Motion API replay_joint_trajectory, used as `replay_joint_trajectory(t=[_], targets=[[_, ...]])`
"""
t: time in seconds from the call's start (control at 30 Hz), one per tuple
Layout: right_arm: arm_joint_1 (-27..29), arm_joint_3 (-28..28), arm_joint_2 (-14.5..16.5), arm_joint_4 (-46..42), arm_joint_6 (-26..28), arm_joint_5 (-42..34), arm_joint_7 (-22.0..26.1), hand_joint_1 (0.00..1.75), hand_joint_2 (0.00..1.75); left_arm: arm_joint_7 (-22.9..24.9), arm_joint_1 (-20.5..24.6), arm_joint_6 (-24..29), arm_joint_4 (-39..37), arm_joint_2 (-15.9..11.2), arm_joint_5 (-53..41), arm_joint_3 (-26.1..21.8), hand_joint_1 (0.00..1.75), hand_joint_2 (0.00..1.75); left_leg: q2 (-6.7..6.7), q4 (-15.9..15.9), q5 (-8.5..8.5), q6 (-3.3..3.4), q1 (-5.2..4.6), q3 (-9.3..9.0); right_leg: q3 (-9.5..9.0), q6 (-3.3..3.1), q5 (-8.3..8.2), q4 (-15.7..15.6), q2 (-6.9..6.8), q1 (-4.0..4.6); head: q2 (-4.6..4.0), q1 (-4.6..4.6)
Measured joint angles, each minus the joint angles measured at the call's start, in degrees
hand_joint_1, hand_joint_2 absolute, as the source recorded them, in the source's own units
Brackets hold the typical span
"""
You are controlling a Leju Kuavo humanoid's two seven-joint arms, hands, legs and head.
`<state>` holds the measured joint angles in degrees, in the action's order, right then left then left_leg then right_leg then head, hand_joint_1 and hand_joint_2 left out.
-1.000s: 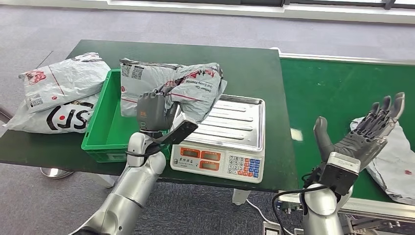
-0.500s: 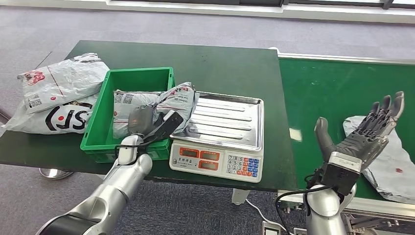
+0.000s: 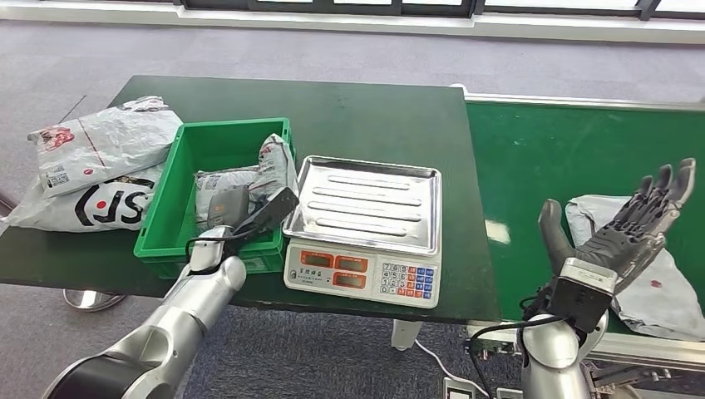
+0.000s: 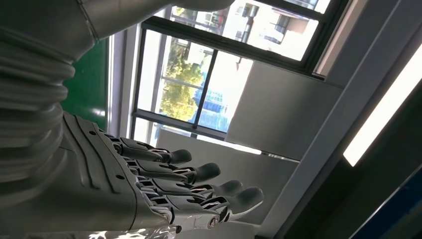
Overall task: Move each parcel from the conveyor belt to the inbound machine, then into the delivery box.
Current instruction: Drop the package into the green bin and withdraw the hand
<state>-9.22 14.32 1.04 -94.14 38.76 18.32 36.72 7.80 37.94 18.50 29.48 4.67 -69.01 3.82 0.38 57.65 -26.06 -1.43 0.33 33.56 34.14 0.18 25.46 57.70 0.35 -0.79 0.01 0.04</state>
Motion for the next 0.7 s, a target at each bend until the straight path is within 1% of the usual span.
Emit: replay_joint_trajectory(t=[0.07, 0.13, 0.2, 0.27, 0.33, 0.43, 0.53, 0.7], targets=[[0.18, 0.0, -0.02, 0.0, 0.28, 0.02, -0.03, 0.0, 1.75, -0.39, -0.03, -0.23, 0.01, -0.84, 1.6, -1.32, 1.75, 1.75, 0.1, -0.03, 0.02, -0.12, 0.06, -0.09, 0.0, -0.1, -0.02, 0.0, 0.09, 0.02, -0.01, 0.0], [0.41, 0.0, -0.03, 0.0, 0.48, 0.09, -0.06, 0.0, 1.75, -0.63, -0.03, -0.84, 0.01, -1.81, 2.62, -2.89, 0.87, 1.75, 0.1, -0.11, 0.11, -0.23, 0.08, -0.4, 0.01, -0.17, -0.04, 0.0, 0.1, 0.03, 0.0, -0.01], [0.56, 0.0, -0.03, 0.0, 0.49, 0.29, -0.21, 0.0, 1.75, -0.75, 0.01, -1.95, 0.02, -2.66, 3.15, -4.27, 0.0, 0.87, 0.04, -0.21, 0.21, -0.3, 0.08, -0.67, 0.0, -0.21, -0.05, 0.01, 0.05, 0.03, -0.01, -0.02], [0.64, 0.0, -0.03, 0.0, 0.47, 0.8, -0.6, 0.0, 1.75, -1.15, -0.03, -1.85, 0.21, -3.15, 3.74, -5.4, 0.0, 0.0, 0.0, -0.3, 0.25, -0.33, 0.08, -0.7, -0.02, -0.24, -0.04, 0.01, 0.02, 0.02, -0.01, -0.01], [0.88, 0.0, -0.03, -0.1, 0.39, 1.37, -1.03, 0.0, 1.75, -3.08, -0.59, 0.86, 0.9, -3.26, 5.28, -6.53, 0.0, 0.0, 0.02, -0.35, 0.25, -0.35, 0.08, -0.72, 0.01, -0.28, -0.02, 0.01, 0.03, 0.02, 0.0, -0.01], [1.56, 0.0, -0.03, -0.59, -0.09, 1.85, -1.5, 0.0, 1.75, -8.08, -2.82, 7.14, 3.52, -2.85, 9.22, -8.07, 0.0, 0.0, 0.04, -0.36, 0.26, -0.38, 0.08, -0.69, 0.11, -0.31, 0.0, 0.01, 0.04, 0.04, 0.0, -0.02], [2.38, 0.0, -0.03, -1.3, -0.65, 2.2, -1.37, 0.0, 1.75, -13.49, -6.08, 12.6, 8.81, -1.89, 14.08, -8.64, 0.0, 0.0, -0.02, -0.36, 0.27, -0.38, 0.09, -0.55, 0.21, -0.31, 0.0, 0.01, 0.01, 0.12, 0.0, -0.01], [3.49, 0.0, -0.01, -1.94, -1.27, 1.92, -0.17, 0.0, 1.75, -24.22, -11.16, 17.56, 19.68, -0.12, 24.99, -8.61, 0.0, 0.0, -0.1, -0.34, 0.23, -0.33, 0.06, -0.39, 0.29, -0.3, 0.01, 0.0, -0.08, 0.18, 0.0, -0.01]])
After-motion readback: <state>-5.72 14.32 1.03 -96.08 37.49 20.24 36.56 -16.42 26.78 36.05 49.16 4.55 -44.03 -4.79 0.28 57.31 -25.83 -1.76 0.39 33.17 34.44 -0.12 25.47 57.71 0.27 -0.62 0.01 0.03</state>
